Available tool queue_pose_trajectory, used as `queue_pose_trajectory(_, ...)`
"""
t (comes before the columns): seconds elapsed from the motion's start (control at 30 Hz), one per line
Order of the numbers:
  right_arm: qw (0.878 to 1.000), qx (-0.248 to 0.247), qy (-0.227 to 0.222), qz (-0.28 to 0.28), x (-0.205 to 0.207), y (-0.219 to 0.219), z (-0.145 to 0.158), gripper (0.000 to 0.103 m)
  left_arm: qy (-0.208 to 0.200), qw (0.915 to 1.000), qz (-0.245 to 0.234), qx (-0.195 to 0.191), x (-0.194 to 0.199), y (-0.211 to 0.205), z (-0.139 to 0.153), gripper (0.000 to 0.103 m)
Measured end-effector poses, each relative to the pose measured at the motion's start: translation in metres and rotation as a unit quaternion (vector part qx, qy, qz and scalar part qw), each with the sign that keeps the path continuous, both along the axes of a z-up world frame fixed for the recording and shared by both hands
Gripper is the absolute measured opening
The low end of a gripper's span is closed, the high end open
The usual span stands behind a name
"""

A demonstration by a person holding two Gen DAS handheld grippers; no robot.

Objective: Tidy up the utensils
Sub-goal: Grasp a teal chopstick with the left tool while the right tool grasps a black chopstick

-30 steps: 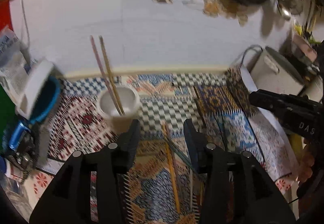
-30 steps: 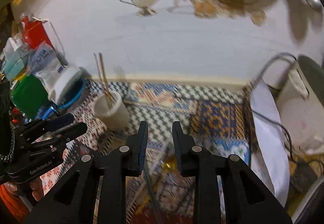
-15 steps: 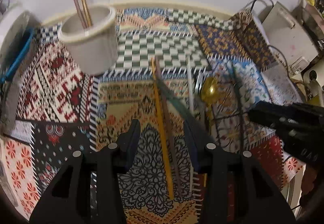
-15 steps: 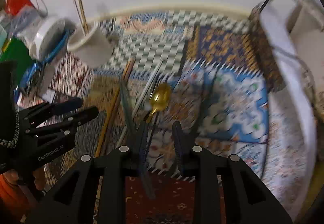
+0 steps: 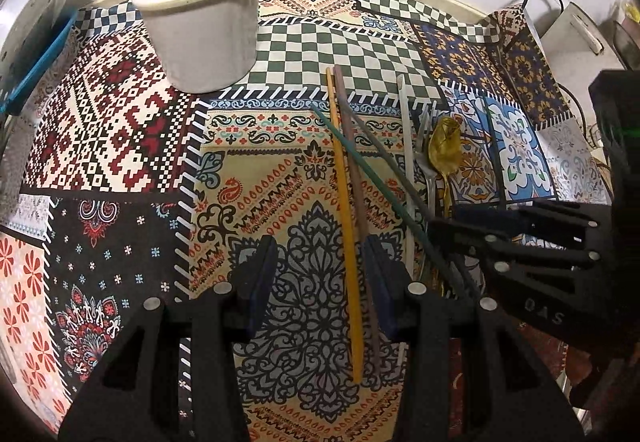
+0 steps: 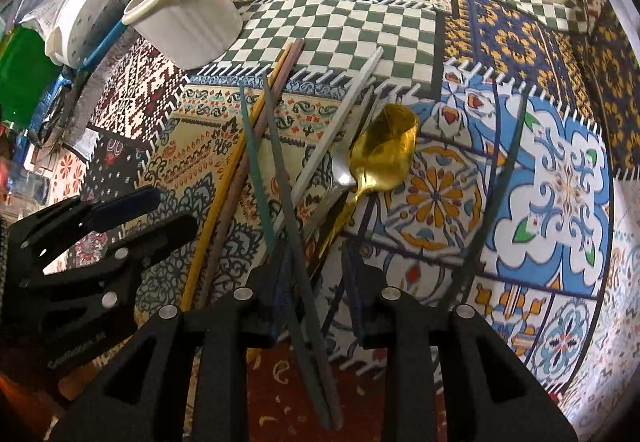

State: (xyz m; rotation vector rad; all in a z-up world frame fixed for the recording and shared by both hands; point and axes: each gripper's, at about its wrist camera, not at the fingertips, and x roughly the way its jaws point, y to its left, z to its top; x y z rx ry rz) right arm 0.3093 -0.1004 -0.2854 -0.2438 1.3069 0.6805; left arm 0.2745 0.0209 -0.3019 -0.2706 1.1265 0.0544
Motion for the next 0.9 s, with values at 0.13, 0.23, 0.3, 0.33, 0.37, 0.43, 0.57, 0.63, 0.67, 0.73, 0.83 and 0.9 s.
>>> queue_pose_trajectory(0.13, 0.999, -0.012, -0.017, 0.025, -0.002, 0.010, 0.000, 0.024, 0.001, 1.0000, 0.004, -0.008, -0.001, 0.002, -0.001, 0.043)
queue_pose_trajectory(0.23, 0.999, -0.016, -0.027, 0.034, -0.002, 0.014, -0.001, 0.016, 0.001, 0.9998, 0.007, -0.019, -0.002, 0.003, 0.000, 0.043)
queue_pose_trajectory(0.3, 0.999, -0.003, -0.012, 0.034, 0.001, 0.014, -0.003, 0.010, 0.001, 0.9996, 0.008, -0.028, 0.000, 0.002, 0.001, 0.043)
queue_pose_trajectory(0.33, 1.000, 0.000, -0.008, 0.029, 0.002, 0.013, -0.003, 0.008, 0.001, 0.9995, 0.007, -0.032, 0.002, 0.000, 0.002, 0.043)
queue_pose_trajectory(0.37, 1.000, 0.000, -0.010, 0.026, 0.002, 0.012, -0.002, 0.007, 0.002, 0.9994, 0.005, -0.035, 0.004, -0.002, 0.003, 0.043)
queue_pose_trajectory(0.43, 1.000, 0.007, -0.015, 0.021, 0.001, 0.007, 0.002, 0.006, 0.003, 0.9992, 0.002, -0.039, 0.008, -0.007, 0.004, 0.043)
queue_pose_trajectory(0.57, 0.999, 0.025, -0.019, 0.002, 0.001, -0.012, 0.015, 0.006, 0.008, 0.9986, -0.011, -0.051, 0.018, -0.021, 0.003, 0.037)
queue_pose_trajectory(0.63, 0.999, 0.032, -0.022, -0.009, 0.003, -0.023, 0.020, 0.006, 0.016, 0.9979, -0.014, -0.062, 0.022, -0.025, -0.001, 0.031)
queue_pose_trajectory(0.67, 0.999, 0.037, -0.023, -0.016, 0.004, -0.029, 0.023, 0.006, 0.023, 0.9972, -0.014, -0.070, 0.026, -0.027, -0.004, 0.028)
queue_pose_trajectory(0.73, 0.998, 0.043, -0.026, -0.026, 0.004, -0.038, 0.027, 0.006, 0.032, 0.9958, -0.013, -0.085, 0.031, -0.027, -0.009, 0.025)
queue_pose_trajectory(0.83, 0.997, 0.051, -0.030, -0.039, 0.005, -0.048, 0.032, 0.006, 0.043, 0.9943, -0.007, -0.098, 0.041, -0.028, -0.015, 0.024)
queue_pose_trajectory(0.9, 0.997, 0.057, -0.030, -0.047, 0.004, -0.051, 0.034, 0.006, 0.044, 0.9944, -0.002, -0.096, 0.047, -0.028, -0.016, 0.023)
